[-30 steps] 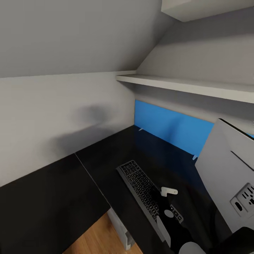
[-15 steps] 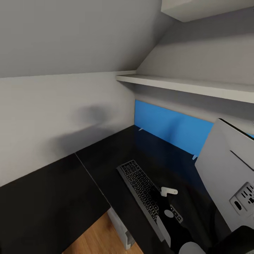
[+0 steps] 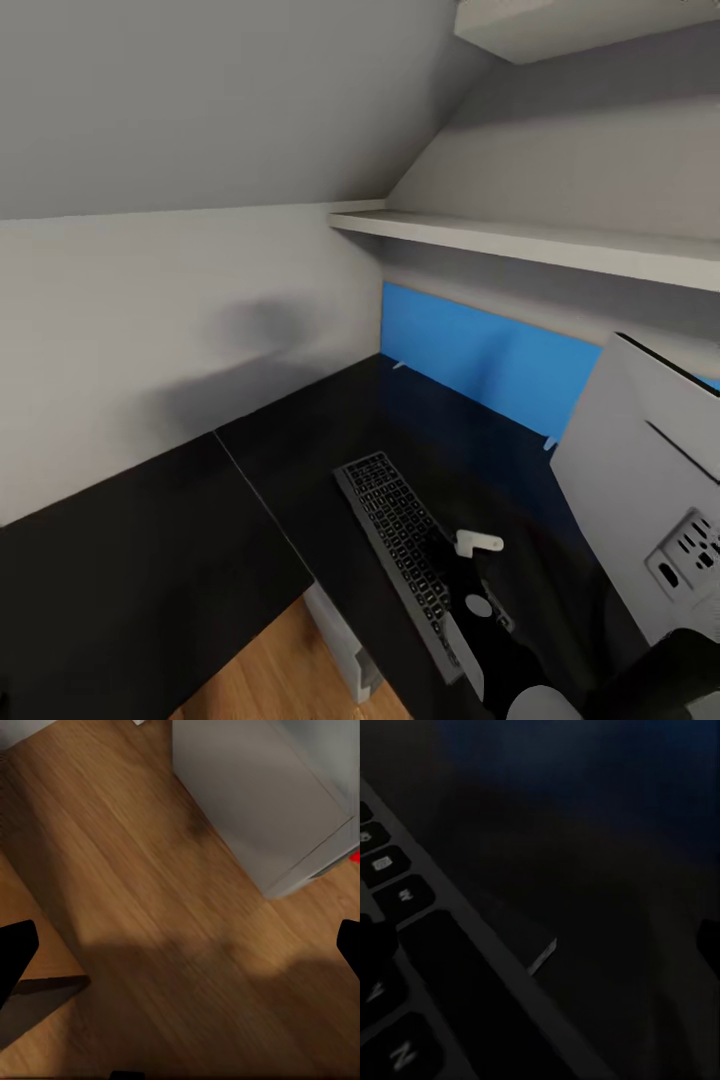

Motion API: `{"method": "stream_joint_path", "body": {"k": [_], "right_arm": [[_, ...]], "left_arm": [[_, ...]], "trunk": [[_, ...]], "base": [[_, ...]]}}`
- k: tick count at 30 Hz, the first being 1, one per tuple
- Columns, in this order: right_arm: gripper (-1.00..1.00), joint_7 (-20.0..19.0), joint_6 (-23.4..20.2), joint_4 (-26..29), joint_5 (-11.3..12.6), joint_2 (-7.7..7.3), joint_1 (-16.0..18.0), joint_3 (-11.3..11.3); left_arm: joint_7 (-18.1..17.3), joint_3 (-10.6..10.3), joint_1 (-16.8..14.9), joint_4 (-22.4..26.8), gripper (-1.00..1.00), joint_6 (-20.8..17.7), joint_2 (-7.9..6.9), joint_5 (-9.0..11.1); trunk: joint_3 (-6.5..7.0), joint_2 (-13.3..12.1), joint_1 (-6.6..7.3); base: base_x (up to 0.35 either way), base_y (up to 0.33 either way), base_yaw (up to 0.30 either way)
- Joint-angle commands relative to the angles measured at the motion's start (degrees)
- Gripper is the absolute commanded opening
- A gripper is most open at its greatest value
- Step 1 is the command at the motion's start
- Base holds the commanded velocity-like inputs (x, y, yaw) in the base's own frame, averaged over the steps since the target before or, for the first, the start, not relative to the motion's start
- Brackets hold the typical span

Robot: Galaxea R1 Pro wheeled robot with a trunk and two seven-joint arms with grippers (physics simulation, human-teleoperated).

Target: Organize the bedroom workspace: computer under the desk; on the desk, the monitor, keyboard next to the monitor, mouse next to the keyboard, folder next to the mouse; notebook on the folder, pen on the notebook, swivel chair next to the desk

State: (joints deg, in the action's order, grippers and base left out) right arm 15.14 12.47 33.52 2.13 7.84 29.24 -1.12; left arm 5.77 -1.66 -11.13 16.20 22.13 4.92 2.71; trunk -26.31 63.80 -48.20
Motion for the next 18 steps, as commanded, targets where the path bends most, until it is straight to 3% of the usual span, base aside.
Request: {"method": "stream_joint_path", "body": {"k": [1, 13, 18], "right_arm": [[1.0, 0.33, 0.27, -2.4, 0.77, -0.02, 0.02, -0.02], [1.0, 0.33, 0.27, -2.4, 0.77, -0.02, 0.02, -0.02], [1.0, 0.33, 0.27, -2.4, 0.77, -0.02, 0.02, -0.02]], "left_arm": [[0.19, -0.19, -0.03, -0.03, 1.0, 0.19, 0.0, 0.28], [0.15, -0.19, -0.03, -0.03, 1.0, 0.19, 0.0, 0.28], [0.18, -0.19, -0.03, -0.03, 1.0, 0.19, 0.0, 0.28]], "trunk": [[-0.06, 0.03, 0.01], [-0.06, 0.03, 0.01], [-0.06, 0.03, 0.01]], "base": [[-0.148, -0.005, 0.0], [-0.161, -0.06, 0.0], [-0.051, -0.018, 0.0]]}}
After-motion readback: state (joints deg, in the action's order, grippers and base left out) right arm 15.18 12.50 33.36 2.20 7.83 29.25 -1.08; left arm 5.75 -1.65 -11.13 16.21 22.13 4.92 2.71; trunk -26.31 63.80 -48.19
